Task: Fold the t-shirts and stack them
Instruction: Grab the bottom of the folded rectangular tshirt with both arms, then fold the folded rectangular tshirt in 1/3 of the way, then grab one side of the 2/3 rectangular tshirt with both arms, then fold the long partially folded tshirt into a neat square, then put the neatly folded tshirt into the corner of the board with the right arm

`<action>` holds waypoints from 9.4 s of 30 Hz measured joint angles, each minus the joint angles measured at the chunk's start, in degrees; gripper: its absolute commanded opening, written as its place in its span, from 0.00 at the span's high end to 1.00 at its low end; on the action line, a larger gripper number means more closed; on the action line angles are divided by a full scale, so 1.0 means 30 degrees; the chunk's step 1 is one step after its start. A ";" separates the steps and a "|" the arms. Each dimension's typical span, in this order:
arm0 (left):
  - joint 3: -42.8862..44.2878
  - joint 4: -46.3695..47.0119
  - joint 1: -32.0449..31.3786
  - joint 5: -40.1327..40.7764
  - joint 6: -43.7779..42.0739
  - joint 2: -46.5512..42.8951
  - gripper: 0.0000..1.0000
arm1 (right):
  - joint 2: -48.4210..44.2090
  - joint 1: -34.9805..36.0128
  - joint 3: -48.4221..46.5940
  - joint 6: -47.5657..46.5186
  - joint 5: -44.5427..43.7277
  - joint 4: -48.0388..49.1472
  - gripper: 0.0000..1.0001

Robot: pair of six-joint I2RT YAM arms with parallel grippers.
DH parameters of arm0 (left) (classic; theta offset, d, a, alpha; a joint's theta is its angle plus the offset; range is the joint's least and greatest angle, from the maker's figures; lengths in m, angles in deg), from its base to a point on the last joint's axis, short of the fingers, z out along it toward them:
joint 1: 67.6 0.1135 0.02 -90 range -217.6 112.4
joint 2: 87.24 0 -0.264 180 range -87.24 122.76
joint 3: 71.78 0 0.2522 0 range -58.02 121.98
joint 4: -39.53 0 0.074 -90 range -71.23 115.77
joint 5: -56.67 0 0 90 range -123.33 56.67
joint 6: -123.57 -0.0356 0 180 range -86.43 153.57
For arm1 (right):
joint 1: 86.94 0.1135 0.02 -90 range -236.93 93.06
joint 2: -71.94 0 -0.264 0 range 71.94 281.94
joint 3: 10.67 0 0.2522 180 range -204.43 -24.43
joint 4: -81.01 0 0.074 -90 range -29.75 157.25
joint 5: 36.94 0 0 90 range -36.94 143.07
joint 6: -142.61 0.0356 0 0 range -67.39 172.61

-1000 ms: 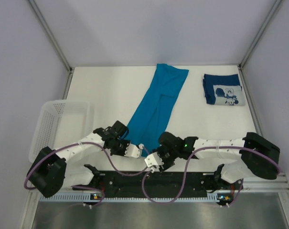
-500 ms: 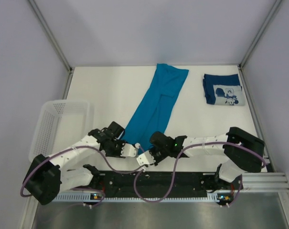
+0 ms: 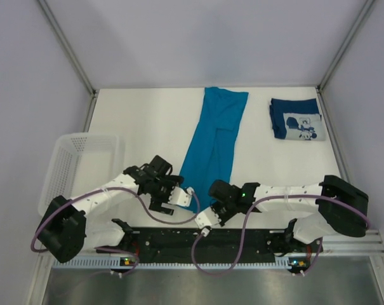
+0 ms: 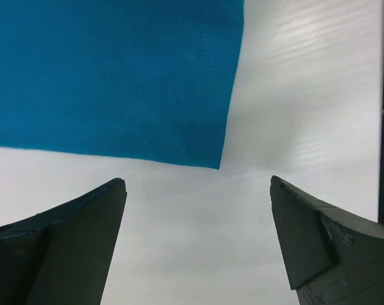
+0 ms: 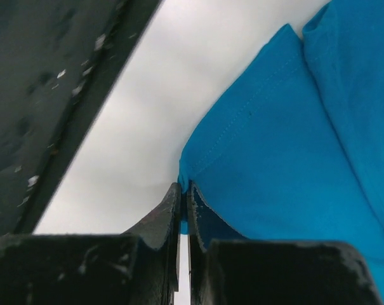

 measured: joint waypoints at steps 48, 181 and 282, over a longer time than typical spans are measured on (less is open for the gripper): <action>1.3034 0.1122 0.1035 -0.0197 0.8327 1.0273 1.00 | -0.2222 -1.1606 -0.0707 0.4772 0.3439 0.4248 1.00; 2.6913 -0.7766 0.3453 -0.3475 1.1125 1.7675 1.00 | 0.0707 -1.8943 -0.5377 1.0972 0.9967 -0.0080 1.00; 1.5518 -0.0408 0.6346 0.0918 1.6823 1.2386 0.43 | 1.2684 -2.0014 -2.3817 1.3493 -0.5836 -0.9595 1.00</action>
